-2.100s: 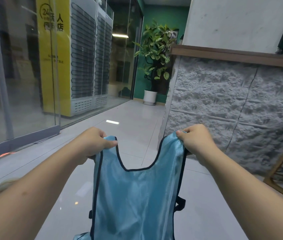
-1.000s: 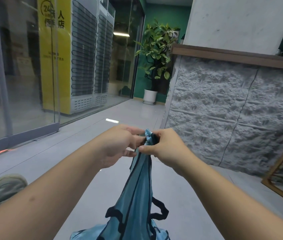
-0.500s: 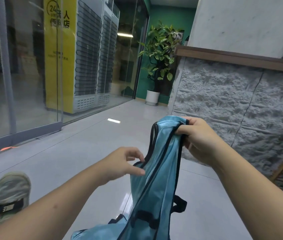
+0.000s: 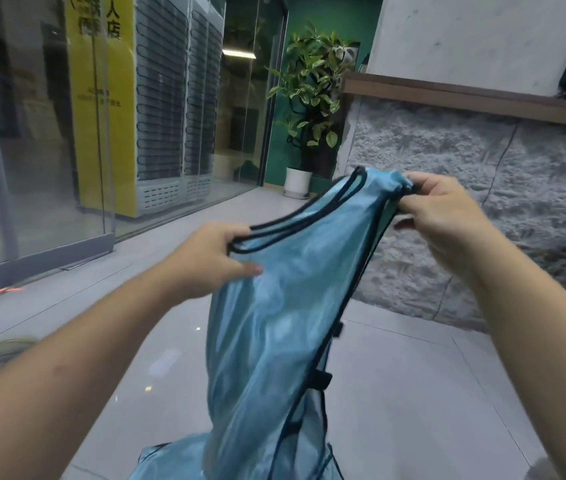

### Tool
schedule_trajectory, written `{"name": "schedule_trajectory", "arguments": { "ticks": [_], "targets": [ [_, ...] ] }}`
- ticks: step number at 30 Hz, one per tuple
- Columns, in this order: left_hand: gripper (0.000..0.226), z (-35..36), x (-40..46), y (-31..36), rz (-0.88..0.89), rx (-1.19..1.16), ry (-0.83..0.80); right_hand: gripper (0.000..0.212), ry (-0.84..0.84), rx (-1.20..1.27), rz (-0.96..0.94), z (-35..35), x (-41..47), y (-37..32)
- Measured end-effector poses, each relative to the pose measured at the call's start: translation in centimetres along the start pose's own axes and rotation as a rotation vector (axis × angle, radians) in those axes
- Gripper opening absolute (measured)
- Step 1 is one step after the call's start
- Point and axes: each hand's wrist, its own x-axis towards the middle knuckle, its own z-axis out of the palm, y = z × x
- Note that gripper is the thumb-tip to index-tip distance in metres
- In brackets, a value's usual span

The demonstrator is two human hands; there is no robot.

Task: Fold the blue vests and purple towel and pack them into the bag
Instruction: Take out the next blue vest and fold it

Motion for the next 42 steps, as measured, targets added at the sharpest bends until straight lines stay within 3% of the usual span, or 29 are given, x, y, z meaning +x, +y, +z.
{"name": "schedule_trajectory", "arguments": {
  "ticks": [5, 8, 10, 13, 21, 24, 27, 31, 34, 38, 42],
  "targets": [
    [0.030, -0.5, -0.3, 2.0, 0.024, -0.091, 0.004, 0.042, 0.022, 0.113, 0.054, 0.6, 0.1, -0.2],
    [0.046, 0.1, -0.3, 1.1, -0.056, -0.219, 0.009, 0.044, 0.020, 0.179, 0.139, 1.2, 0.0, 0.5],
    [0.063, 0.2, -0.5, 0.1, -0.210, -0.375, -0.081, 0.043, 0.020, 0.202, 0.164, 1.5, -0.2, 0.8],
    [0.066, 0.1, -1.4, -1.3, -0.389, -0.553, -0.314, 0.041, 0.027, 0.243, 0.185, 2.3, -0.4, 1.1],
    [0.074, 0.6, -1.9, -3.3, -0.424, -0.819, -0.449, 0.030, 0.114, 0.503, 0.399, 4.5, 0.3, 4.5],
    [0.071, 1.6, -2.0, -3.1, -0.465, -0.897, -0.407, 0.028, 0.102, 0.599, 0.489, 5.8, 0.0, 7.1],
    [0.045, 3.0, -1.9, -2.7, -0.474, -0.954, -0.312, 0.033, 0.072, 0.721, 0.570, 7.7, -1.1, 10.1],
    [0.051, 4.0, -1.3, -2.1, -0.510, -1.033, -0.164, 0.088, -0.102, 0.857, 0.707, 10.0, -4.1, 13.6],
    [0.057, 4.1, -0.7, -1.8, -0.492, -1.102, -0.065, 0.118, -0.369, 0.841, 0.785, 11.0, -6.7, 14.3],
    [0.055, 3.8, 0.0, -1.5, -0.506, -1.143, 0.031, 0.108, -0.539, 0.812, 0.796, 11.5, -8.5, 12.7],
    [0.065, 3.0, 0.5, -1.2, -0.535, -1.194, 0.096, 0.068, -0.620, 0.733, 0.760, 11.5, -8.9, 11.4]
  ]
}}
